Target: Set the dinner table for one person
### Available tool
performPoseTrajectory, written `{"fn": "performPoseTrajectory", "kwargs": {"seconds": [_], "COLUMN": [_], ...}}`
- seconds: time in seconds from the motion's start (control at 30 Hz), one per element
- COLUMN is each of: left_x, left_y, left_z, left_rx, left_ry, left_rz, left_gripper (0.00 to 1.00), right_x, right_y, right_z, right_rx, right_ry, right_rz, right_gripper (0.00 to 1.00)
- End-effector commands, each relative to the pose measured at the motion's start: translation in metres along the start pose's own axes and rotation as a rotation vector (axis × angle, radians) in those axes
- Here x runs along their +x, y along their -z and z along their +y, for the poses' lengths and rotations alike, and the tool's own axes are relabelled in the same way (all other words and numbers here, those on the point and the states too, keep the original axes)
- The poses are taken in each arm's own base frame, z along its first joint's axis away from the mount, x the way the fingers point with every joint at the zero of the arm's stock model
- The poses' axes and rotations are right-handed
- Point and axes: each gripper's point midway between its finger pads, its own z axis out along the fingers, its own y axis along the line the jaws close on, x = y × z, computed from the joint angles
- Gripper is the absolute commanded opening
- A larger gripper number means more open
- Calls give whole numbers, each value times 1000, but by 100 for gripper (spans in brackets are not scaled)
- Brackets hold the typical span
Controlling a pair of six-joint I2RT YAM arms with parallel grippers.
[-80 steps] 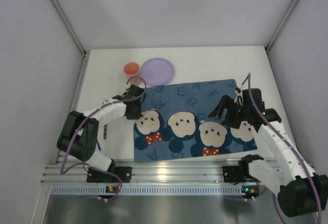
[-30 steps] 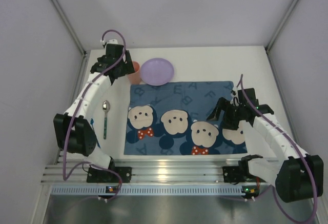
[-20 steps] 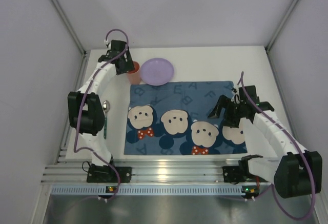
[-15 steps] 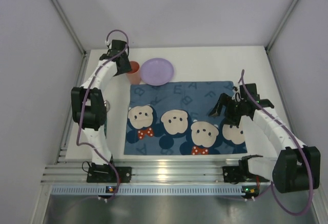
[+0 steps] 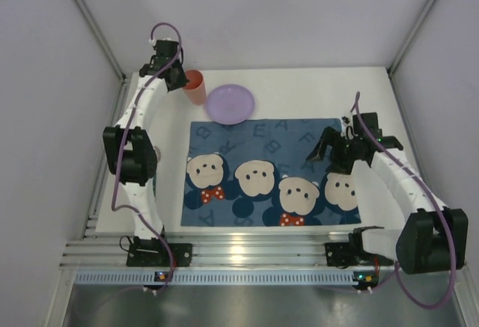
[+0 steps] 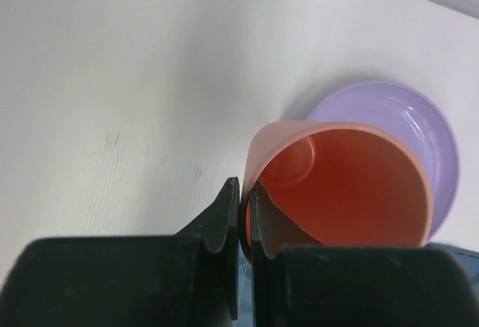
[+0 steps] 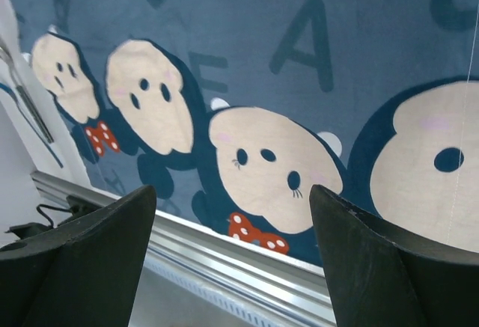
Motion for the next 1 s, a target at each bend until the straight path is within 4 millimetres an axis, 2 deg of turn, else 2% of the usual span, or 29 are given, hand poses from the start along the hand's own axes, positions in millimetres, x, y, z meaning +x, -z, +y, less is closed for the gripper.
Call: {"fn": "performPoseTrajectory", "kwargs": {"seconds": [0.0,0.07,0.17,0.2,0.23,0.3,0.33,0.4,0.43,0.47,0.5,0.57,0.7,0.87,0.97], "left_x": [-57,-59,-40,-30,-14,11,29,58,68,78,96,107,144,173,181], "left_y": [73,100,125,133,143,157,170,176,194,200,211,220,243,262,277], "left_z": [-34,-56,-84,-89,-106,-122,-140,-150,-163,-167,-180,-182,-204,-228,-242], "left_rx": [111,155,183,186,200,232,266,282,312,321,346,319,344,377,410], "left_ry": [-22,-68,-145,-181,-222,-261,-291,-300,-313,-321,-358,-407,-500,-539,-553], "left_rz": [-165,-196,-184,-172,-163,-137,-129,-92,-103,-96,-90,-102,-92,-85,-88], "left_gripper": [0,0,0,0,0,0,0,0,0,0,0,0,0,0,0], "right_x": [-46,-63,-76,-74,-80,-78,-80,-77,-78,-76,-75,-72,-60,-40,-29], "right_y": [36,54,75,79,88,92,95,94,94,93,92,92,86,70,56], "right_z": [38,60,93,104,118,136,144,152,154,155,157,157,158,154,146], "right_rx": [-60,-88,-131,-144,-168,-190,-202,-209,-210,-211,-211,-210,-209,-178,-129], "right_ry": [64,94,145,155,176,196,206,208,208,209,209,215,218,223,224], "right_rz": [-157,-202,-240,-237,-259,-256,-263,-254,-251,-247,-243,-240,-212,-169,-151], "right_gripper": [84,84,85,85,85,85,85,85,85,85,85,85,85,85,83]}}
